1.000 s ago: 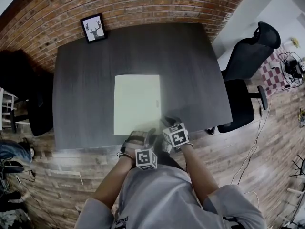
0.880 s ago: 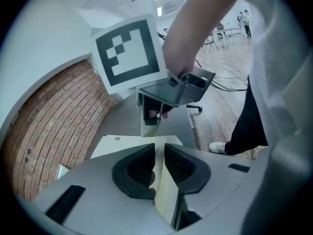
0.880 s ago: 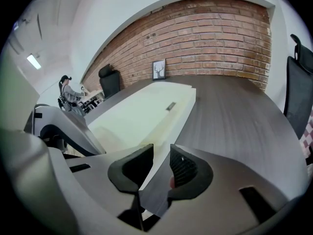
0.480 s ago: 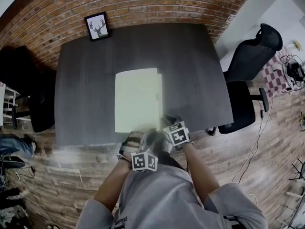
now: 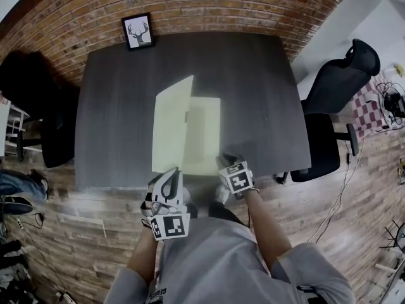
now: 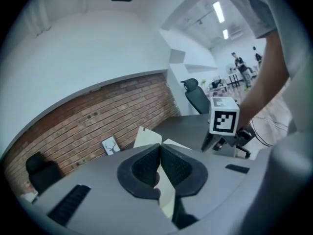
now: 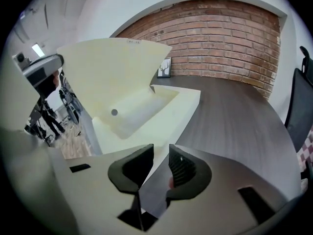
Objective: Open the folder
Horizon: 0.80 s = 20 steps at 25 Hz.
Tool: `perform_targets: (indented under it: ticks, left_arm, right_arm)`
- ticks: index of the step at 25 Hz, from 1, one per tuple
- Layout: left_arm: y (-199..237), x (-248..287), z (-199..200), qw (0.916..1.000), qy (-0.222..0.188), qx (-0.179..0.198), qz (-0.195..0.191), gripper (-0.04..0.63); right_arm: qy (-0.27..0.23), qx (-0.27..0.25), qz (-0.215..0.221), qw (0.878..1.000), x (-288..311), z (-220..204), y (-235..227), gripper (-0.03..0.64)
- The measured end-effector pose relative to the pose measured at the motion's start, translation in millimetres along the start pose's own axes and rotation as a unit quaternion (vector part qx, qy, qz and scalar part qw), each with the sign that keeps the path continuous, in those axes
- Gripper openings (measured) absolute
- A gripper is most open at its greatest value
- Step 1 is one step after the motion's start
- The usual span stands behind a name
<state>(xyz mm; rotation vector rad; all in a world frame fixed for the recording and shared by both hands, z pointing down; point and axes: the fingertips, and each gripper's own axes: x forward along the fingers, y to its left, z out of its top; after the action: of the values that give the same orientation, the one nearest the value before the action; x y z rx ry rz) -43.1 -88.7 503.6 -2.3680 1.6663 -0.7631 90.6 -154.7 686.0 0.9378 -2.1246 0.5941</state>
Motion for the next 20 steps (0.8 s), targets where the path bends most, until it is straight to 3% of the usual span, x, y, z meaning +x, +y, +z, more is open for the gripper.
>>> perform_targets:
  ticks: [4, 9, 15, 20]
  left_arm:
    - [45.0, -16.6, -4.2, 0.9966, -0.003, -0.052, 0.065, 0.005]
    - [92.7, -34.0, -29.5, 0.9799, 0.018, -0.147, 0.134, 0.003]
    - [138.8, -47.4, -66.6, 0.963, 0.042, -0.168, 0.207, 0.003]
    - [173.0, -58.9, -106.3, 0.9438, 0.085, -0.19, 0.256, 0.003]
  right_arm:
    - [0.005, -0.003, 0.002, 1.0, -1.5, 1.7, 1.3, 0.077]
    - [0.006, -0.01, -0.001, 1.0, -0.8, 2.4, 0.6, 0.077]
    - [0.007, -0.013, -0.004, 1.0, 0.3, 2.8, 0.3, 0.077]
    - [0.007, -0.018, -0.008, 1.0, -0.8, 6.1, 1.4, 0.077]
